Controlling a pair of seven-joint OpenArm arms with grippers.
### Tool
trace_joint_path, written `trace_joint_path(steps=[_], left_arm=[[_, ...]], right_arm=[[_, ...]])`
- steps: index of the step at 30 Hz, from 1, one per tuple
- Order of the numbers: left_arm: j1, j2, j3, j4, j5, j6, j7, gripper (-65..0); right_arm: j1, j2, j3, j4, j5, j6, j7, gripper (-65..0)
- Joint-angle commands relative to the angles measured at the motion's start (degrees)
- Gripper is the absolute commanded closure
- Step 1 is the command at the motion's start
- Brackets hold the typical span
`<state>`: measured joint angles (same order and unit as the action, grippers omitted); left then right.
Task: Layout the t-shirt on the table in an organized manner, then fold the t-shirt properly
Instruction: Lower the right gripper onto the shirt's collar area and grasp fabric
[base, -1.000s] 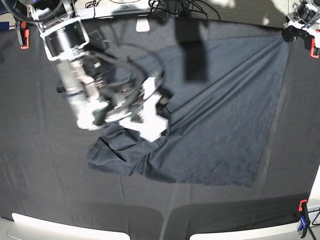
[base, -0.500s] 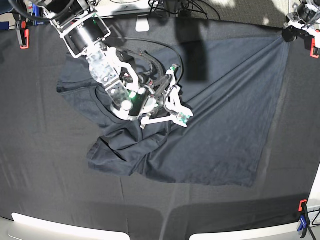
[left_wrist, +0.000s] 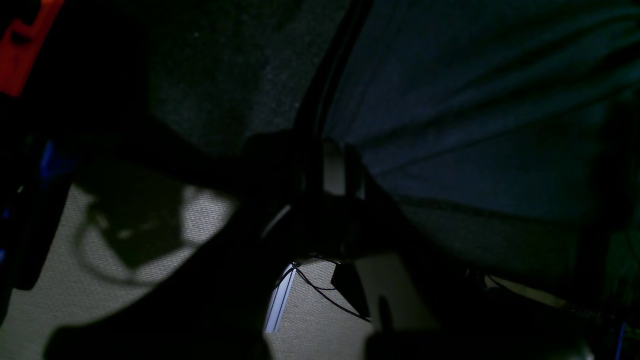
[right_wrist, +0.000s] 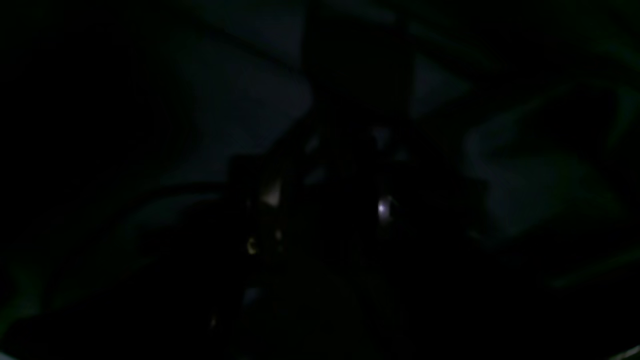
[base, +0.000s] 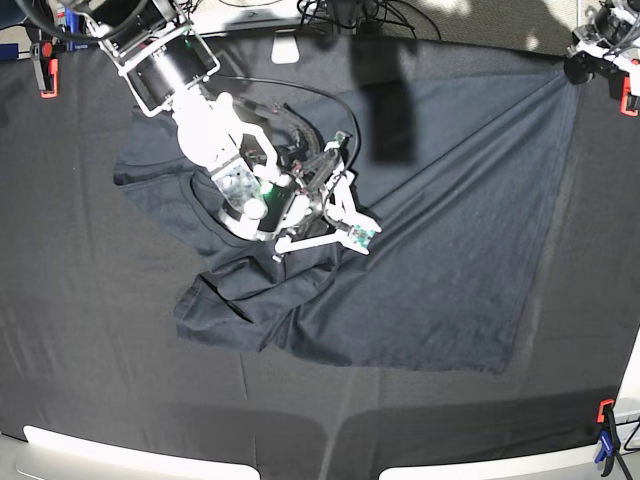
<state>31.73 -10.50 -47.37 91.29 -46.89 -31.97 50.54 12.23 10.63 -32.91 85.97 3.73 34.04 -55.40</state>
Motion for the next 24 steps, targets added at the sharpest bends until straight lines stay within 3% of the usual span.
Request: trace_joint_path(steps=[1, 9, 13, 20, 22, 24], left_arm=[[0.5, -0.9, -0.7, 0.8, -0.1, 0.0, -0.9, 0.0], [0.5, -1.0, -0.7, 0.8, -0.1, 0.0, -0.9, 0.0], [0.5, -1.0, -0.7, 0.8, -0.1, 0.0, -0.9, 0.0], [0.5, -0.9, -0.7, 0.8, -0.1, 0.0, -0.9, 0.0], [0.5, -1.0, -0.7, 0.8, -0.1, 0.0, -0.9, 0.0], [0.5, -1.0, -0.7, 0.8, -0.1, 0.0, -0.9, 0.0]], right_arm=[[1.3, 0.0, 0.3, 1.0, -0.6, -0.5, 1.8, -21.3], [1.2, 0.3, 0.3, 0.9, -3.0, -0.8, 2.7, -21.3], [1.3, 0.5, 0.3, -0.5, -3.0, -4.0, 3.1, -21.3], [1.3, 0.5, 0.3, -4.7, -5.2, -5.7, 8.6, -21.1], [1.4, 0.5, 0.3, -4.7, -6.9, -7.2, 9.1, -18.0], [2.1, 0.5, 0.3, -4.7, -8.1, -7.3, 9.0, -10.9]])
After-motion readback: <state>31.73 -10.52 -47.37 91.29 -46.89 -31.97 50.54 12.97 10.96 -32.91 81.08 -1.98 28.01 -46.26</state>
